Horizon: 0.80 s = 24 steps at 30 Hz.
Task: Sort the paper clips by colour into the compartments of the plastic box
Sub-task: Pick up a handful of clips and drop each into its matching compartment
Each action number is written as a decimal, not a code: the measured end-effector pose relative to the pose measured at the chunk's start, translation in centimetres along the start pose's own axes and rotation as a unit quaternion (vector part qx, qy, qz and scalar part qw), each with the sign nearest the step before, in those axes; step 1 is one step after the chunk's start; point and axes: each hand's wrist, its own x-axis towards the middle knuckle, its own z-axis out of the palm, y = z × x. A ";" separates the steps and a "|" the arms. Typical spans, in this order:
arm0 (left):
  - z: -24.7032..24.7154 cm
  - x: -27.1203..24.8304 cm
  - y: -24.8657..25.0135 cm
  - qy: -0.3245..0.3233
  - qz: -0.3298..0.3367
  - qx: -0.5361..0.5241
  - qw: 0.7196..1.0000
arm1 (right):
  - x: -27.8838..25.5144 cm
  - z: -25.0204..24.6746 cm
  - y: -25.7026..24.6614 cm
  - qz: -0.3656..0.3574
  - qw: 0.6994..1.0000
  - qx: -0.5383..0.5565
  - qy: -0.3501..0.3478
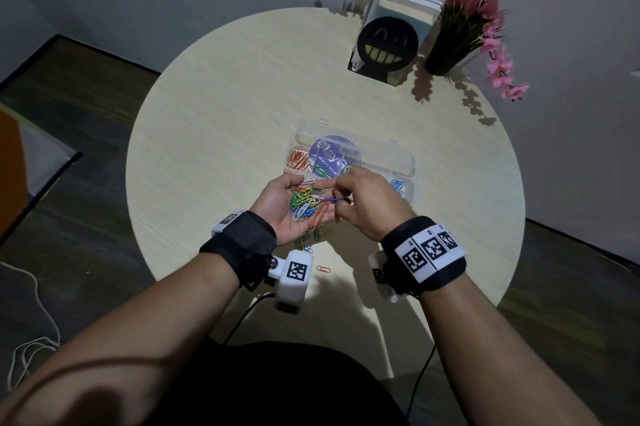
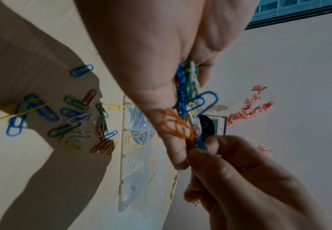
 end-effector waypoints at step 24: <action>-0.2 0.7 0.3 -0.031 0.007 -0.017 0.999 | 2.0 -0.9 12.9 0.352 0.917 0.116 0.148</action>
